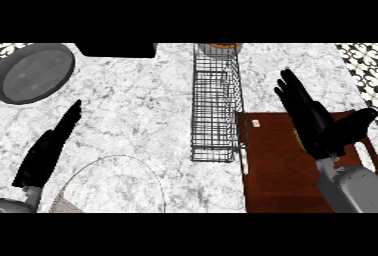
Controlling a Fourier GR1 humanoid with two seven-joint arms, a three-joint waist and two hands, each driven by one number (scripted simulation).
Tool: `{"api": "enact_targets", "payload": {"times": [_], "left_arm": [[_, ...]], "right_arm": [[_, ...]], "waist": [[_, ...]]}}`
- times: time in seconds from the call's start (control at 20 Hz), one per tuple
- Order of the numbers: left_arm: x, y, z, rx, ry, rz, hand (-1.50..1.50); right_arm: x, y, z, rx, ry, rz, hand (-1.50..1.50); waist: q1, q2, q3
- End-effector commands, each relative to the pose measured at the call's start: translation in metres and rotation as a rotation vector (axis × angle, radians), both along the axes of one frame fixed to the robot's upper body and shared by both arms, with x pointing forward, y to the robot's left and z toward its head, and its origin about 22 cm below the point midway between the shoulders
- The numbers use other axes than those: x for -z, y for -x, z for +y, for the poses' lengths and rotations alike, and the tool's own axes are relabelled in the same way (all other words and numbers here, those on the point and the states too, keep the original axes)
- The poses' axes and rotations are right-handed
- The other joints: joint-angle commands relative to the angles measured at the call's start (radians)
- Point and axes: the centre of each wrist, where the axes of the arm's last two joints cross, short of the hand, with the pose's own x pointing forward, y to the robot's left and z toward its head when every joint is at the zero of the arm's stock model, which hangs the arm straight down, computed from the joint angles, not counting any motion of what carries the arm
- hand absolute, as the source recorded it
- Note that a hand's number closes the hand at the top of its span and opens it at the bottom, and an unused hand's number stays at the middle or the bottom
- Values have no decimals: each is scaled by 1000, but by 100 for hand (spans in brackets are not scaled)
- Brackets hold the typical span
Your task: Pick the lemon from the tray and place it in the tiered basket
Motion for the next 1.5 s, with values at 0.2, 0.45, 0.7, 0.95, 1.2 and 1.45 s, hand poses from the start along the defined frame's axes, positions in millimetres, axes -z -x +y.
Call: {"api": "enact_targets", "payload": {"times": [0.2, 0.45, 0.7, 0.95, 1.2, 1.45], "left_arm": [[1, -6, -8, -75, 242, 11, 0], [3, -10, -13, -65, 350, 57, 0], [6, -2, -1, -74, 352, 58, 0], [9, -2, -5, -80, 350, 56, 0], [8, -4, 0, -85, 358, 66, 0], [3, -8, 0, -68, 349, 70, 0]], "right_arm": [[-32, 18, 6, -571, -86, -367, 150], [60, 22, -71, -34, 201, -159, -150], [57, 22, -122, -94, 282, -380, -150], [0, 11, -156, -113, 702, -459, -150], [-55, 14, -172, -287, 1083, -327, -150], [-66, 30, -155, -510, 1283, -143, -150]], "waist": [[-19, -20, 32], [-15, -8, 29], [-14, -15, 28], [-22, -19, 26], [-18, -19, 23], [-25, -21, 24]]}}
